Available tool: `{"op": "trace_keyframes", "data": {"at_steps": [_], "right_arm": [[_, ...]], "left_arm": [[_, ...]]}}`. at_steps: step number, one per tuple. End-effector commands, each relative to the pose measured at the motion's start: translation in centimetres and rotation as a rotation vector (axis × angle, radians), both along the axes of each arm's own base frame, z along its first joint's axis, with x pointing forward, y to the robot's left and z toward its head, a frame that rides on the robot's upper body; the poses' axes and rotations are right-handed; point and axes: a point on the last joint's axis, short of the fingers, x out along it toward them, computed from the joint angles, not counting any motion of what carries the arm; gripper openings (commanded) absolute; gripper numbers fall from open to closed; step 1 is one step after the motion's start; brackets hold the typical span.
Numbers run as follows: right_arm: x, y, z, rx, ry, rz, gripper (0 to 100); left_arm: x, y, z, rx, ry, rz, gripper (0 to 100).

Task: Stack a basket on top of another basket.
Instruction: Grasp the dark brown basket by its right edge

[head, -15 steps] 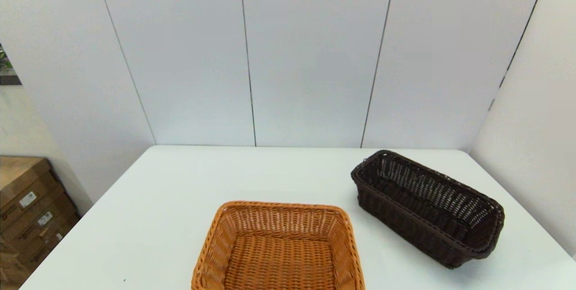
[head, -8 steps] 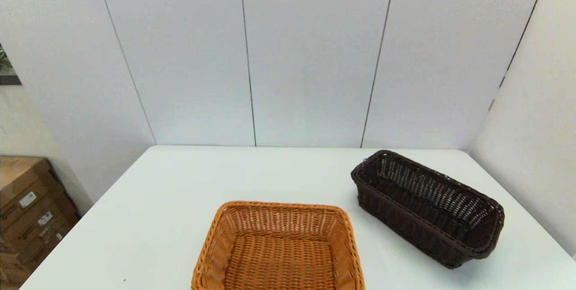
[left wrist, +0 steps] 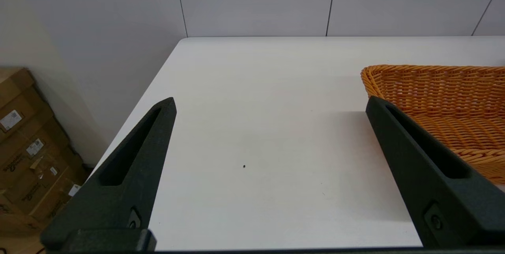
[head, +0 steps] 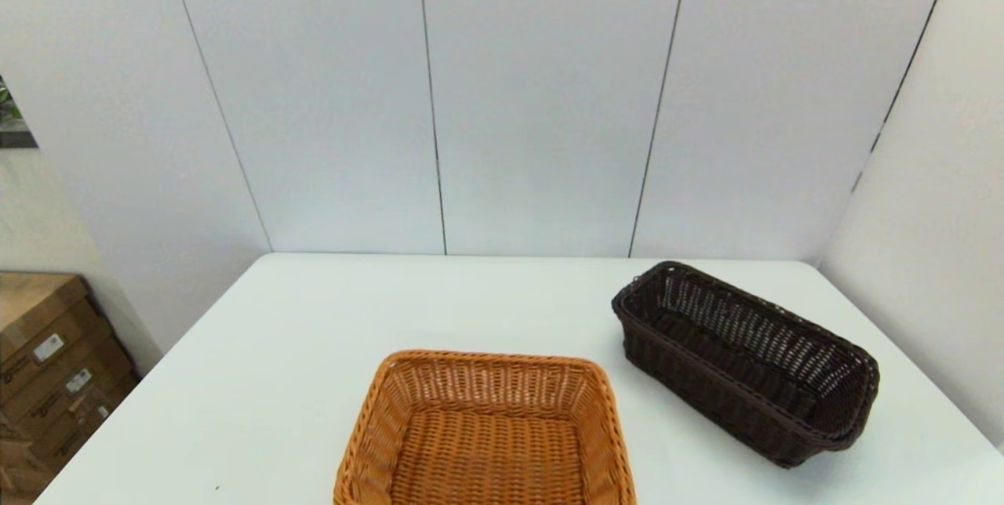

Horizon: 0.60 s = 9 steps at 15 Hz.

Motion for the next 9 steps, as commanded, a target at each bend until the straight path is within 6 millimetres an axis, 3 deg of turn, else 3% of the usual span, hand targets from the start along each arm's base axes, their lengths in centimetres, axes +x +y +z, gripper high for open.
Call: {"op": "trace_keyframes", "data": {"at_steps": [1, 6, 9], "right_arm": [[-0.9, 0.0, 2.9, -0.004, 0.057, 0.007, 100], [0.1, 0.0, 2.9, -0.006, 0.140, -0.001, 100], [1.4, 0.0, 3.9, -0.009, 0.215, -0.002, 100]], "left_arm": [[0.0, 0.0, 0.0, -0.001, -0.001, 0.001, 100], [0.0, 0.0, 0.0, -0.001, -0.001, 0.001, 100], [0.0, 0.0, 0.0, -0.001, -0.001, 0.001, 100]]}}
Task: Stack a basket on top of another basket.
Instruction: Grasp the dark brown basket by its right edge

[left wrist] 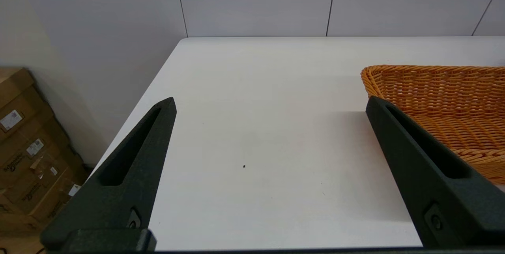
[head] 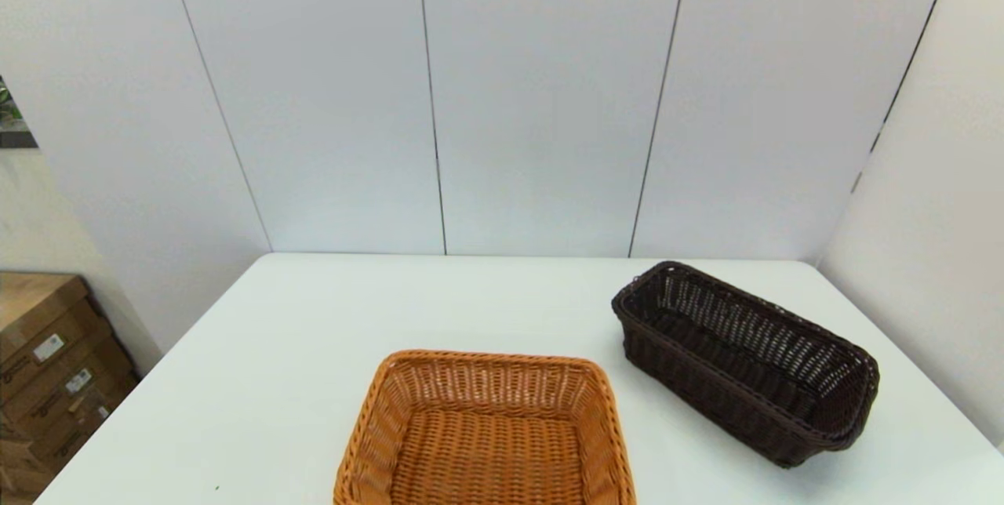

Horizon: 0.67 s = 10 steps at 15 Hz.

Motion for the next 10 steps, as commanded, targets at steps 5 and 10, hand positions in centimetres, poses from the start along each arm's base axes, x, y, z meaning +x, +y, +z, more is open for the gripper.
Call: {"op": "trace_keyframes", "data": {"at_steps": [5, 10], "right_arm": [[5.0, 0.0, 4.3, -0.014, 0.202, 0.007, 100], [9.2, 0.0, 6.3, -0.012, 0.312, 0.019, 100]], "left_arm": [[0.0, 0.0, 0.0, 0.000, -0.001, 0.000, 100], [0.0, 0.0, 0.0, 0.000, -0.001, 0.000, 100]]}}
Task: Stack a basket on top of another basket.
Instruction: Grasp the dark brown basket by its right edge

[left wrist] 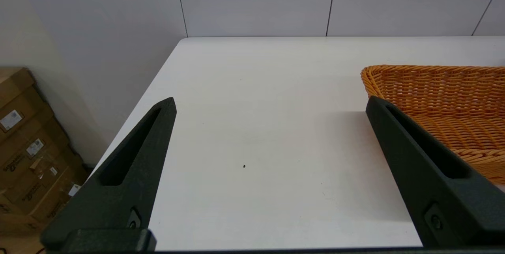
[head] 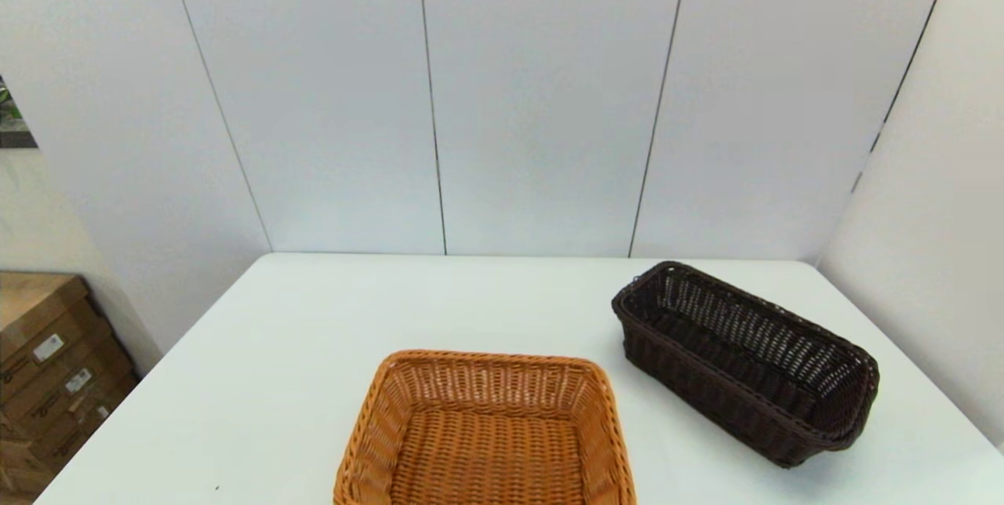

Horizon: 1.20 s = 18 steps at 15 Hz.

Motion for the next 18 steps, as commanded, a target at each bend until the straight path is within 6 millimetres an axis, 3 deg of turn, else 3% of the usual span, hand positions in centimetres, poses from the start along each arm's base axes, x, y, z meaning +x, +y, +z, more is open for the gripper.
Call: {"op": "trace_keyframes", "data": {"at_steps": [1, 4, 8, 12, 18], "right_arm": [[4.5, 0.0, 1.3, 0.007, 0.137, 0.021, 100], [6.5, 0.0, 0.8, 0.004, 0.235, 0.023, 100], [8.5, -0.1, 1.6, -0.023, 0.307, -0.016, 100], [8.8, -0.2, 2.5, -0.030, 0.387, -0.037, 100], [8.7, -0.5, 2.2, -0.104, 0.519, -0.165, 100]], "left_arm": [[0.0, 0.0, 0.0, 0.000, -0.001, 0.000, 100], [0.0, 0.0, 0.0, 0.000, -0.001, 0.000, 100], [0.0, 0.0, 0.0, 0.000, -0.001, 0.000, 100], [0.0, 0.0, 0.0, 0.000, -0.001, 0.000, 100], [0.0, 0.0, 0.0, 0.000, -0.001, 0.000, 100]]}}
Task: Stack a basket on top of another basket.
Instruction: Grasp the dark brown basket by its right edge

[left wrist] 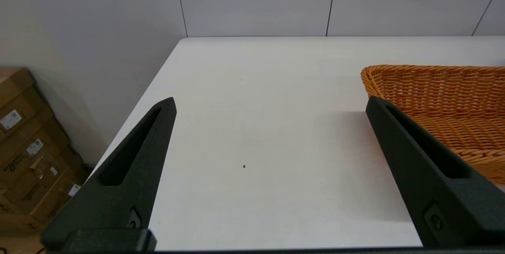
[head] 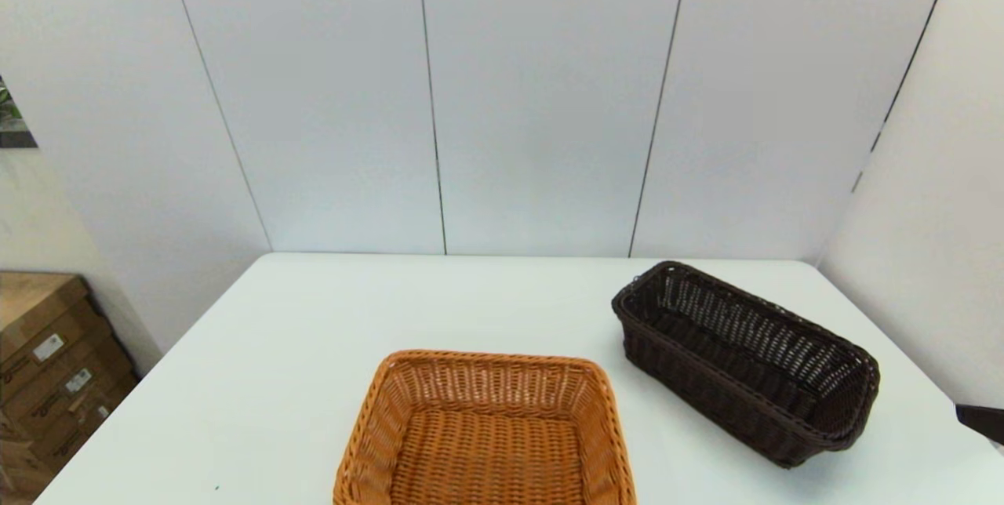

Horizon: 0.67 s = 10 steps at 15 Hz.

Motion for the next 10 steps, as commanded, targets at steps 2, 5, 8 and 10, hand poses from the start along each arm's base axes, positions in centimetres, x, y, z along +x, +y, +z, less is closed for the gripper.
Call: {"op": "trace_keyframes", "data": {"at_steps": [2, 5, 8, 10], "right_arm": [[0.36, -0.18, 0.14, -0.050, 0.046, -0.057, 100], [1.03, -0.43, -0.33, -0.082, 0.082, -0.128, 100], [1.18, -0.35, -0.39, -0.075, 0.083, -0.133, 100], [1.14, -0.33, -0.41, -0.073, 0.082, -0.133, 100]], "left_arm": [[0.00, 0.00, -0.05, 0.000, 0.000, 0.000, 100], [0.00, 0.00, -0.05, 0.000, 0.000, 0.002, 100], [0.00, 0.00, -0.05, 0.000, 0.000, 0.002, 100], [0.00, 0.00, -0.05, 0.000, 0.000, 0.000, 100]]}}
